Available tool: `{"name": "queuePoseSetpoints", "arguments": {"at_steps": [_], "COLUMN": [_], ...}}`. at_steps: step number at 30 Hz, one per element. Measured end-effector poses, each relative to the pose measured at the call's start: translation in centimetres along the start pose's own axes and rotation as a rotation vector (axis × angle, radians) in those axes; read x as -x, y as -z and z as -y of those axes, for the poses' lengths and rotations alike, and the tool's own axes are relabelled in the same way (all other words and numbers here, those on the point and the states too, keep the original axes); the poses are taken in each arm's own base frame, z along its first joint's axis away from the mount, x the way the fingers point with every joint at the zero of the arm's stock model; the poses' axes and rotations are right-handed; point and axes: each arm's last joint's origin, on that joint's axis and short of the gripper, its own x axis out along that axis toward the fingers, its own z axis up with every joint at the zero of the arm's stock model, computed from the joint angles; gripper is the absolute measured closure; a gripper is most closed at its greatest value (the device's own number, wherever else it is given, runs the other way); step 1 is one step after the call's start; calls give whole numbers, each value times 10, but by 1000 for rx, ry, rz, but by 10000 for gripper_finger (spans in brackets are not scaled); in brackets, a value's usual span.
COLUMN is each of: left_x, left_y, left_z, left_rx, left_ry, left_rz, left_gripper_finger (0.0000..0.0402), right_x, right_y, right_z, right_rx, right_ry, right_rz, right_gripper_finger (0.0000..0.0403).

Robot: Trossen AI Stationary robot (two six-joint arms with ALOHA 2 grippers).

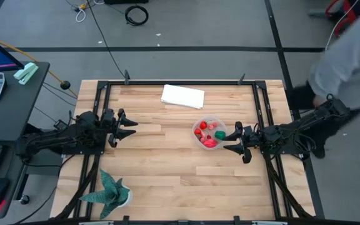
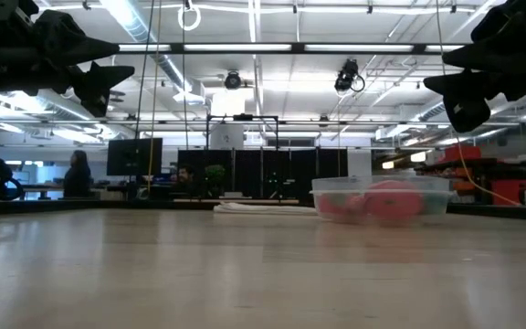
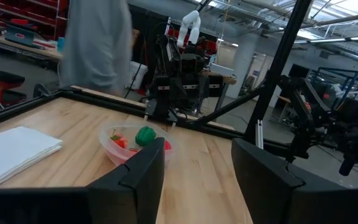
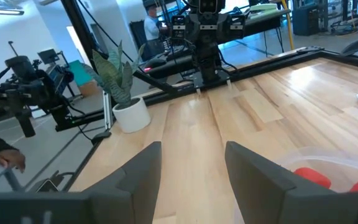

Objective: Pick and placing Produce into tupperware
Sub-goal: Return to Home Position

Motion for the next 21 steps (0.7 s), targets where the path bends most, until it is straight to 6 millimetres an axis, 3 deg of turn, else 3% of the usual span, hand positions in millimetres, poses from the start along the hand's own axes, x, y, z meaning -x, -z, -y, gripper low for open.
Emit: {"name": "queuePoseSetpoints", "arguments": {"at_steps": [21], "left_x": [0], "left_y": [0], "left_z": [0], "left_rx": [0], "left_ry": [0], "left_rz": [0], "left_gripper_finger": [206], "right_x": [0], "right_y": [0], "right_z": [0], "right_rx": [0], "right_ry": [0], "right_rz": [0], "right_gripper_finger": [215]}}
